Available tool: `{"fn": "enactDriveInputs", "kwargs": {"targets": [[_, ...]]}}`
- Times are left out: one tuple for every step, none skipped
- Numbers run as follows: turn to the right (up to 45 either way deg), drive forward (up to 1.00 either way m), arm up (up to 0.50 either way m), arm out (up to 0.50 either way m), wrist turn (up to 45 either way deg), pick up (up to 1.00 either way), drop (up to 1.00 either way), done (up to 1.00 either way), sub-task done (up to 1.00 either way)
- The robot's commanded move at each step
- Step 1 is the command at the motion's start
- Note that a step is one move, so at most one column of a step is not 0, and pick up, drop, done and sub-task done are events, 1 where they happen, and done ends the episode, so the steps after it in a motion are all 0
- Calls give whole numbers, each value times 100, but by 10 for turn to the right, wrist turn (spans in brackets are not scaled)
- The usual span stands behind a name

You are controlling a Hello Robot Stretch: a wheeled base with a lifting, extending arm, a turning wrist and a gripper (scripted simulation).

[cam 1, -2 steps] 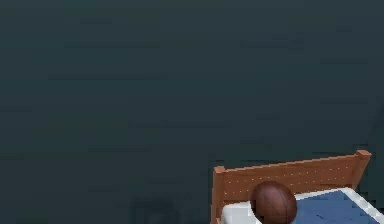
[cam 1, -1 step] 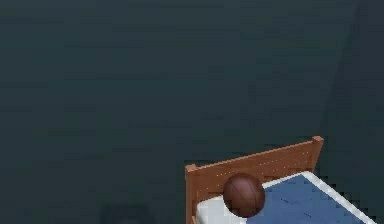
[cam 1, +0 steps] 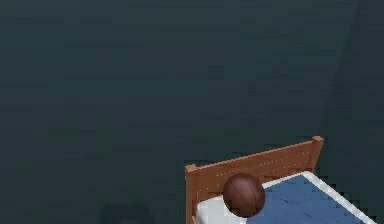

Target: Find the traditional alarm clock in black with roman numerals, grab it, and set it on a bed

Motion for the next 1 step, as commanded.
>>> {"fn": "enactDriveInputs", "kwargs": {"targets": [[0, 0, 0, 0, 390, 0, 0, 0, 0]]}}
